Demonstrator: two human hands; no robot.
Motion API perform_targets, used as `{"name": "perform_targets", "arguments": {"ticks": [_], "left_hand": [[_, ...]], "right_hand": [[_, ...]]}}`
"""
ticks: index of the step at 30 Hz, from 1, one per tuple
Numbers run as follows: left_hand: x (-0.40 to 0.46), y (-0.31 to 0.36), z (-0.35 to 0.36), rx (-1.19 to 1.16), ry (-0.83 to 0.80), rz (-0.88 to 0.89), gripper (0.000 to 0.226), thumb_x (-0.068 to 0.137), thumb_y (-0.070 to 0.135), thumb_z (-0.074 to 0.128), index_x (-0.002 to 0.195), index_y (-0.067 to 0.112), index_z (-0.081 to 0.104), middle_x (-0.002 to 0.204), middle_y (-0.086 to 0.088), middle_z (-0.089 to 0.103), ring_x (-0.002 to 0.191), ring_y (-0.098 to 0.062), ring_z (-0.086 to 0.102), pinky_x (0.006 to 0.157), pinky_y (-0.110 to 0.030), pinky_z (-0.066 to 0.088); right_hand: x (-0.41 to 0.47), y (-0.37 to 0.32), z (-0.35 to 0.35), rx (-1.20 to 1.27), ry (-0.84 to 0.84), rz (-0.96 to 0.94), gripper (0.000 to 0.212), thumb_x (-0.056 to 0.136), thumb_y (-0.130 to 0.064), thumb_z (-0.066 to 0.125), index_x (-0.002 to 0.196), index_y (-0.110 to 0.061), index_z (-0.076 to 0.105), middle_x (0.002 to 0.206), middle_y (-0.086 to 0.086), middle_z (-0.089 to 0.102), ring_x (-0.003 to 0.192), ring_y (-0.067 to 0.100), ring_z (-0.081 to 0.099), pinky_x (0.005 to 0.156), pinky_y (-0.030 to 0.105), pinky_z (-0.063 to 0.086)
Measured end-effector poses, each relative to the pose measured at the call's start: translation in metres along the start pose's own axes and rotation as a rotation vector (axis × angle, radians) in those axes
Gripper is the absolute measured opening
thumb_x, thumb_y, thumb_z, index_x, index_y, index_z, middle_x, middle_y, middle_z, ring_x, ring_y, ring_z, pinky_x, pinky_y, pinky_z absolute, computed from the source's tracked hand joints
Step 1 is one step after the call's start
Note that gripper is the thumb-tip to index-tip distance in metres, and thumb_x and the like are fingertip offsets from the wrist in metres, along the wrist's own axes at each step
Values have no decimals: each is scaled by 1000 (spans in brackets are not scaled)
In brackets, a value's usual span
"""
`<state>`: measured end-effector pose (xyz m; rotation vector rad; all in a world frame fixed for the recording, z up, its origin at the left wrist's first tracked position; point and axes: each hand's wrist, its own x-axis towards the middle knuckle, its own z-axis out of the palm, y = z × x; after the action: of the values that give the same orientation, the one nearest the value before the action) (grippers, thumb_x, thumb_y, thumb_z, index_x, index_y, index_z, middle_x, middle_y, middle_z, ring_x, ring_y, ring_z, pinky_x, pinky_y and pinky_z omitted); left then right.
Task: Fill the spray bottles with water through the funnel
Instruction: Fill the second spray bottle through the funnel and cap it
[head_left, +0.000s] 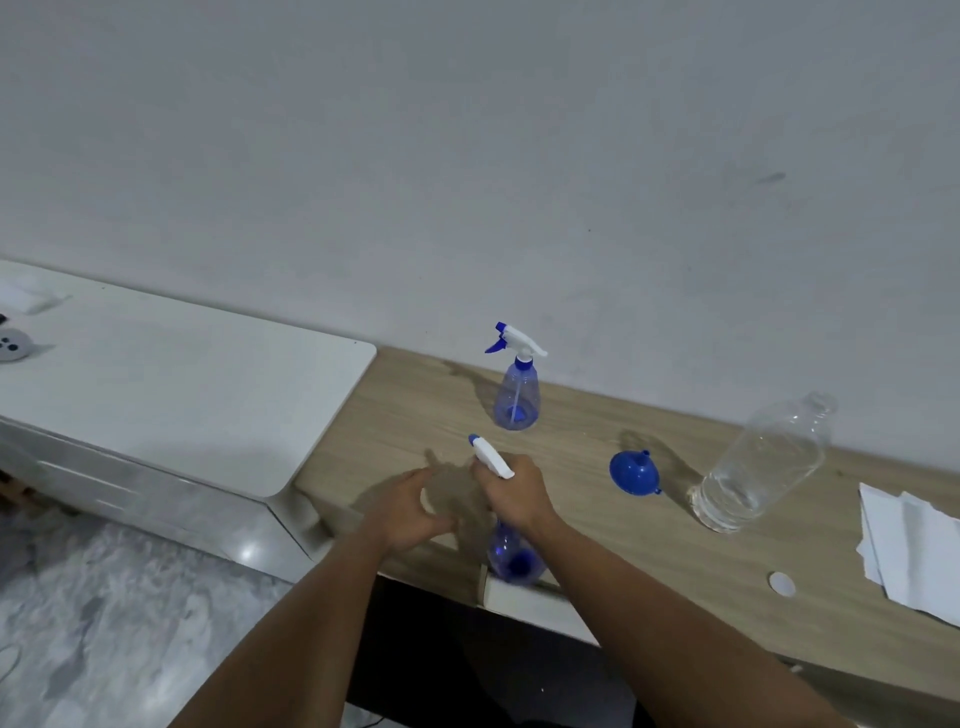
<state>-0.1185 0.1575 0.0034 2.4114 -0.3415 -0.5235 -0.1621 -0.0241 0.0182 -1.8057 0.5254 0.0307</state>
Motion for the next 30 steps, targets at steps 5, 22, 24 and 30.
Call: {"name": "perform_targets", "arguments": {"ticks": [5, 22, 24, 30], "left_hand": [[19, 24, -22, -106, -71, 36, 113, 51, 74, 84, 148, 40, 38, 142, 19, 51, 129, -6, 52, 102, -29, 42], [172, 25, -71, -367, 229, 120, 40, 66, 31, 86, 100, 30, 64, 90, 15, 71, 88, -10, 70, 82, -29, 58], [184, 19, -58, -290, 211, 148, 39, 74, 22, 84, 109, 21, 66, 99, 14, 70, 86, -7, 67, 81, -10, 51], [208, -23, -27, 50, 308, 141, 36, 74, 31, 61, 109, 36, 58, 96, 12, 68, 87, -12, 63, 73, -25, 47]], "right_hand": [[31, -54, 8, 131, 30, -158, 43, 94, -43, 76, 72, -10, 59, 59, 3, 53, 55, 7, 48, 57, 22, 42], [168, -108, 52, -13, 189, -244, 23, 82, -22, 86, 92, -26, 66, 89, -2, 77, 86, 14, 75, 80, 31, 61], [186, -96, 55, -30, 181, -235, 20, 83, -18, 85, 98, -22, 71, 92, -3, 79, 90, 14, 76, 86, 33, 61], [222, -40, 68, -77, 149, -193, 24, 90, -12, 78, 113, -13, 72, 105, 3, 79, 101, 19, 74, 96, 45, 60]]}}
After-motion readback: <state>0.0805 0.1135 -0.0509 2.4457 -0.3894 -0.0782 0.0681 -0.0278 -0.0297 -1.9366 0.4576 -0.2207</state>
